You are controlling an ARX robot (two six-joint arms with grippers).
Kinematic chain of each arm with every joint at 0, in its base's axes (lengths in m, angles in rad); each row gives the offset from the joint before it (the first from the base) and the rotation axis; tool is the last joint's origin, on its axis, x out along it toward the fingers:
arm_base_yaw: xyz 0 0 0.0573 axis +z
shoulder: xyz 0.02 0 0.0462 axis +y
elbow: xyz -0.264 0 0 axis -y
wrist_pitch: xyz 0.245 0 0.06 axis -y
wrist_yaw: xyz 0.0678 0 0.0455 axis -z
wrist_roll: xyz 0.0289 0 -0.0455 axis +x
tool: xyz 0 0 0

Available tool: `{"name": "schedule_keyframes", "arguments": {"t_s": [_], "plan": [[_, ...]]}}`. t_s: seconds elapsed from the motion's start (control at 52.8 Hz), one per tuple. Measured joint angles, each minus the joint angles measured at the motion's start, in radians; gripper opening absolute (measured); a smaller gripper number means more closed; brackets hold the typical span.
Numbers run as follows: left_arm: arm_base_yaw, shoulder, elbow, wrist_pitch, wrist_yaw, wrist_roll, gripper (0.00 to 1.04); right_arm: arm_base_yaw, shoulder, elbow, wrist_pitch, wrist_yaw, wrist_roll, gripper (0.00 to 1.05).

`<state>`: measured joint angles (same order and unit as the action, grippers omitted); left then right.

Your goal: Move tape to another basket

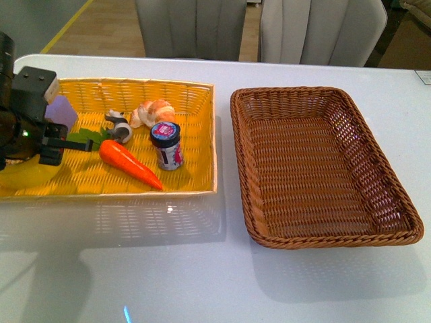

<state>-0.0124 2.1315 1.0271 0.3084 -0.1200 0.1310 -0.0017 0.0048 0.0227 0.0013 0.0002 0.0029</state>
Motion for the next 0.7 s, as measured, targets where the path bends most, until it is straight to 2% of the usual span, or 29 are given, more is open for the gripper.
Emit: {"name": "schedule_keyframes", "arguments": {"t_s": [0.208, 0.303, 0.473, 0.701], "plan": [[-0.037, -0.097, 0.002, 0.001, 0.032, -0.008, 0.17, 0.000, 0.000, 0.000, 0.000, 0.000, 0.000, 0.96], [-0.096, -0.109, 0.021, 0.000, 0.069, -0.018, 0.17, 0.000, 0.000, 0.000, 0.000, 0.000, 0.000, 0.96], [-0.258, -0.108, 0.109, -0.014, 0.128, -0.027, 0.17, 0.000, 0.000, 0.000, 0.000, 0.000, 0.000, 0.96], [-0.352, -0.048, 0.226, -0.042, 0.150, -0.035, 0.17, 0.000, 0.000, 0.000, 0.000, 0.000, 0.000, 0.96]]}}
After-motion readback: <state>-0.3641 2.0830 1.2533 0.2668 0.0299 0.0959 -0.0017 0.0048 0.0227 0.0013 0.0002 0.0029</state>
